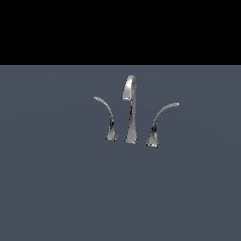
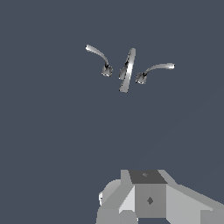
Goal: Turn on the faucet by rotating a designated handle.
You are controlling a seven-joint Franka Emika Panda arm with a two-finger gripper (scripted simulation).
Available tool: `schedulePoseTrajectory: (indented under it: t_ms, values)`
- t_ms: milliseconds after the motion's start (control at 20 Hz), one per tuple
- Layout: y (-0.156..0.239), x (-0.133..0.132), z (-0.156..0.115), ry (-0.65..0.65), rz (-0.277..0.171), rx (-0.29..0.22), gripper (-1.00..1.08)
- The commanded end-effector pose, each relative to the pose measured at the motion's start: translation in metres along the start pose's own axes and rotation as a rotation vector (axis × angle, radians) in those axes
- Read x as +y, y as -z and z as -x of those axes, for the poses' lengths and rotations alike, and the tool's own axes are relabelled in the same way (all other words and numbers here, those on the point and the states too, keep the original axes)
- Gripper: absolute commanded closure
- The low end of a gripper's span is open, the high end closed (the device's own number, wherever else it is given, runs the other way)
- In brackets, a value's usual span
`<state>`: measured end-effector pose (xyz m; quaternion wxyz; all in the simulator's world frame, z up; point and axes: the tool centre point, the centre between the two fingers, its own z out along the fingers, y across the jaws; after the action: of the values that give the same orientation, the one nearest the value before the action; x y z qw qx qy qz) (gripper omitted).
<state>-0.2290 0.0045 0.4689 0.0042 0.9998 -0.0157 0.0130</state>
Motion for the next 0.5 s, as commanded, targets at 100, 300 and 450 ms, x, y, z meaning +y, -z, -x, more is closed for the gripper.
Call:
schedulePoseTrajectory:
  t_ms: [100, 300, 450]
  values:
    - [-0.012, -0.004, -0.013, -0.071, 0.000, -0.001, 1.08]
    - [-0.028, -0.007, -0.029, -0.159, 0.000, -0.003, 1.08]
    - [-0.042, -0.009, -0.044, -0.239, 0.001, -0.004, 1.08]
